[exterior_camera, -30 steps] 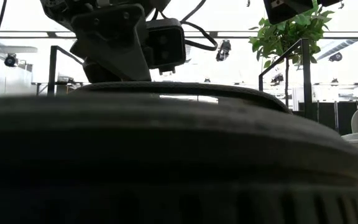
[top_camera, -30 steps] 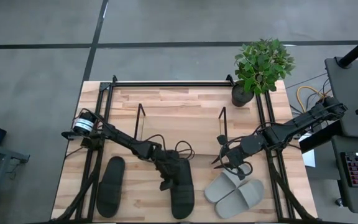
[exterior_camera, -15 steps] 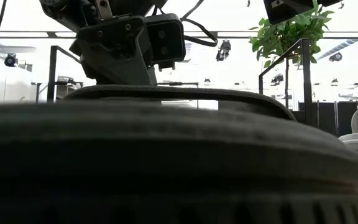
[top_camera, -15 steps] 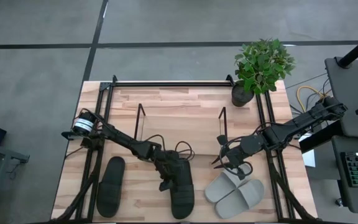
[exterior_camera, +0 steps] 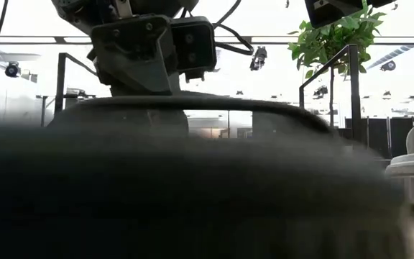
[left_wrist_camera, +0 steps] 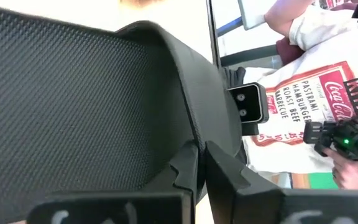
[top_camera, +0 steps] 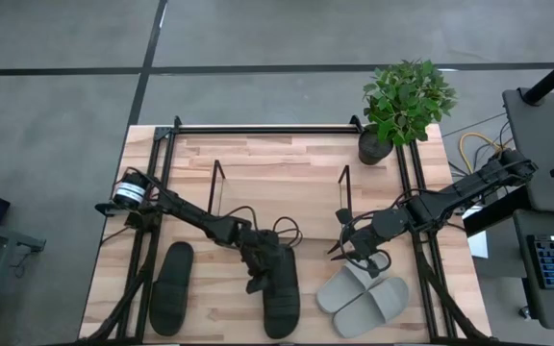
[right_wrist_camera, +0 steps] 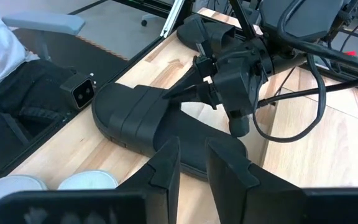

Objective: Pick and place slides into the shelf
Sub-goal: Put the right black slides on the shelf

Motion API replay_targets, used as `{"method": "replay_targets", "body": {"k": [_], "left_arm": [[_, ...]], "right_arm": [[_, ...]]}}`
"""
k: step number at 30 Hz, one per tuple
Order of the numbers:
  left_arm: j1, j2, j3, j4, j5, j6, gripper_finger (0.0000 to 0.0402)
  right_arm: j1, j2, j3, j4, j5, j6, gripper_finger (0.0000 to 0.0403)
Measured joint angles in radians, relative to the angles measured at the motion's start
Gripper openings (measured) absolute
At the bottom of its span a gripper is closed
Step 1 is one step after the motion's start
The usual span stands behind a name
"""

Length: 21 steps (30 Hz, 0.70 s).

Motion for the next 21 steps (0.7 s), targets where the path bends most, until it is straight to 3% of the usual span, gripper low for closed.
{"method": "replay_targets", "body": {"k": [9,21], "left_arm": [[0.000,0.001,0.038,0.003,0.030,-0.004,0.0001],[0.024,-0.035,0.068,-0.052,0.063,-0.048,0.0000]], "right_arm": [[0.000,0.000,0.000,0.000,0.000,0.001,0.0082],[0.000,-0.059,0.000,0.004,0.002,-0.075,0.0069]]}}
